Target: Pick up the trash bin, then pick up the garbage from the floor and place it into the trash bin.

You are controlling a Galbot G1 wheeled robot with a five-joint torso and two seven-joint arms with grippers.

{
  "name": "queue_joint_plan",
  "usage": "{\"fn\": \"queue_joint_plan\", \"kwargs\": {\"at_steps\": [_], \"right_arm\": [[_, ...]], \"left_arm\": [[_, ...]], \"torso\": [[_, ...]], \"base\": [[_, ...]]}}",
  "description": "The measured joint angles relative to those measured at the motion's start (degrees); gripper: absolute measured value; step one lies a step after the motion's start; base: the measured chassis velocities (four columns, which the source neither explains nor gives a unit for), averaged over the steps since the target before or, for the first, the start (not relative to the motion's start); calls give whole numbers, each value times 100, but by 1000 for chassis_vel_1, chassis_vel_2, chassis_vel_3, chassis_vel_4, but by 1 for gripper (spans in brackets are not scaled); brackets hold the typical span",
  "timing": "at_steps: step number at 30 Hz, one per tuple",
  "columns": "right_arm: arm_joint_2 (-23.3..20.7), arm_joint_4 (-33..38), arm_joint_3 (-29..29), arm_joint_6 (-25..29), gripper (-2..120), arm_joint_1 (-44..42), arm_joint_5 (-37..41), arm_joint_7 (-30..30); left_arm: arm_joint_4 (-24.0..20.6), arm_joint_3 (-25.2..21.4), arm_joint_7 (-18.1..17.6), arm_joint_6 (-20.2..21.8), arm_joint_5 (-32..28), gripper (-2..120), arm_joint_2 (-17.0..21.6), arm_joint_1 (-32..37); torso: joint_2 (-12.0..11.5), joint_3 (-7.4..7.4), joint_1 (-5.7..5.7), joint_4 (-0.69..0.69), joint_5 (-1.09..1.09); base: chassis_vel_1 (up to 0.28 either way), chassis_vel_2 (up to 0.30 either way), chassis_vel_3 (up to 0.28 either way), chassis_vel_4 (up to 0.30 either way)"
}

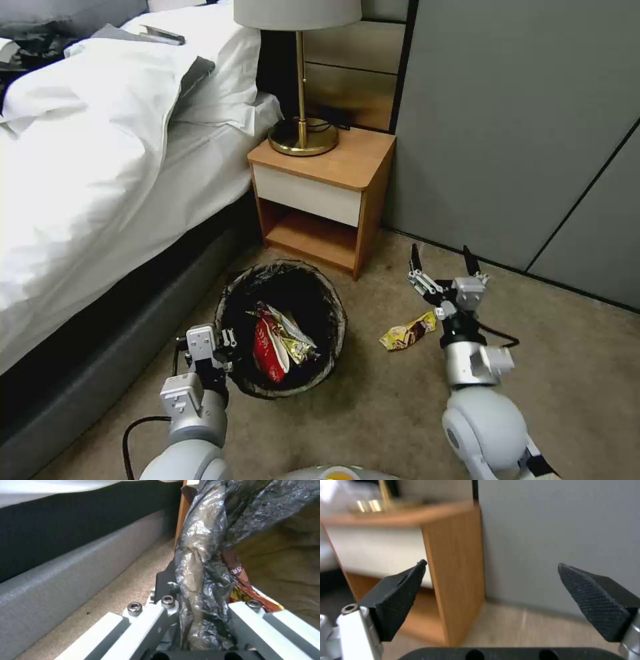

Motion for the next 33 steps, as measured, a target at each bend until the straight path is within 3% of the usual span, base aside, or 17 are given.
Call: {"fn": "queue_joint_plan", "kwargs": {"at_steps": [2, 3, 5, 8, 18, 33], "right_arm": [[-59, -71, -56, -687, 99, 119, 451, 143], [-59, -71, -56, -687, 99, 119, 451, 143], [-146, -580, -179, -1770, 100, 354, 1288, 350], [-160, -903, -215, -2067, 100, 460, 1475, 380], [23, -2283, -296, -2260, 100, 843, 1532, 193], [156, -3174, -157, -2073, 100, 1273, 1571, 22]], "left_arm": [[14, -3, 0, 5, 2, 0, -5, -23], [14, -3, 0, 5, 2, 0, -5, -23], [48, -7, 0, 7, 3, 0, -11, -40], [57, -4, 0, 7, 6, 0, -14, -41], [48, 16, 0, 5, 39, 0, -12, 14], [21, 27, 3, -11, 107, 0, -28, 61]], "torso": [[0, 0, 0, -1, -1], [0, 0, 0, -1, -1], [0, 0, 0, -1, -1], [0, 0, 0, -1, -1], [0, 0, 0, 0, -1], [0, 0, 0, -1, -1]], "base": [[0, 0, 0, 0], [0, 0, 0, 0], [0, 0, 0, 0], [0, 0, 0, 0], [0, 0, 0, 0], [0, 0, 0, 0]]}}
